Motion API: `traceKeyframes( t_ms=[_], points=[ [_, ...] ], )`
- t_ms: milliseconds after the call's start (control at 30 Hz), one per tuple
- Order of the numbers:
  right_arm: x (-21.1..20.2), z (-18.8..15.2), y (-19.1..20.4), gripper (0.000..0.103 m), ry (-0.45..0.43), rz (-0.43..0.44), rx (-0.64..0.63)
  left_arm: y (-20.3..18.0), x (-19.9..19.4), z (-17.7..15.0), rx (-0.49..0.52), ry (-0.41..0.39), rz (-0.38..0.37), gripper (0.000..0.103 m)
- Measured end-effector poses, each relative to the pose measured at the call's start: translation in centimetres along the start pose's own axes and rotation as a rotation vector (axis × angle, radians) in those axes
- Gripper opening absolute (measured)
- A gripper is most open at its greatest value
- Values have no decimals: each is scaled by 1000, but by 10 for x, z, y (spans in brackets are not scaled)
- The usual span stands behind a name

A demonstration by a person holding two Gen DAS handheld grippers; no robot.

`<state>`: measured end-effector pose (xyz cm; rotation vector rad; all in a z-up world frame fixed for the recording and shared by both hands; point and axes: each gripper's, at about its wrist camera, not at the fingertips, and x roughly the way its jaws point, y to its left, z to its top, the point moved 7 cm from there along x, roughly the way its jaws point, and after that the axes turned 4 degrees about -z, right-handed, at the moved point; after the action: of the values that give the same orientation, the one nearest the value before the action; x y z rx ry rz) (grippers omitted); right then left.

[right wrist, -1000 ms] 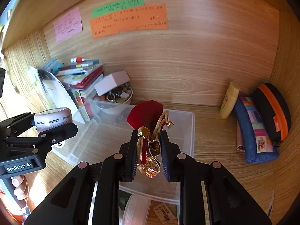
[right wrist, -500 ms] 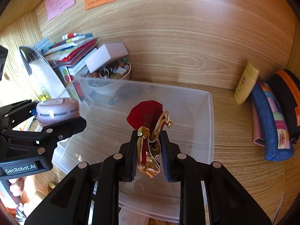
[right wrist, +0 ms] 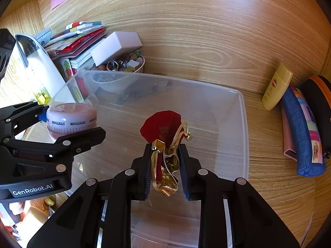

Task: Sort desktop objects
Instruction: 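Carry pink jar in left gripper while right gripper carries red pouch over clear box, then open left gripper to drop pink jar while right gripper releases red pouch into box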

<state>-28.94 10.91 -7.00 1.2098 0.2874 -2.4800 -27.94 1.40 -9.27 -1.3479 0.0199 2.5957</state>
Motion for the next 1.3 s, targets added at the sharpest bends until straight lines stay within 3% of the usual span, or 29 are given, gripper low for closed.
traceKeyframes(
  t_ms=[300, 600, 700, 767, 833, 1167, 1300],
  points=[
    [0, -1, 2, 27, -1, -17, -14, -3, 1, -3, -3, -5, -11, 64],
    [-4, -2, 3, 36, -13, -16, -19, 0, -18, 5, 19, -63, 31, 64],
    [-7, 0, 4, 42, -20, -9, -20, 3, -25, 6, 13, -75, 36, 64],
    [-10, 0, 5, 63, -35, -28, -25, 5, -30, 6, 7, -83, 36, 65],
    [-15, 2, 5, 70, -61, -53, -30, 8, -36, 6, -1, -94, 38, 67],
    [-44, 6, 3, 74, -110, -88, -39, 16, -75, -4, -1, -167, 79, 75],
    [-66, 5, -1, 79, -149, -98, -31, 16, -95, -11, 7, -207, 91, 84]
  ],
)
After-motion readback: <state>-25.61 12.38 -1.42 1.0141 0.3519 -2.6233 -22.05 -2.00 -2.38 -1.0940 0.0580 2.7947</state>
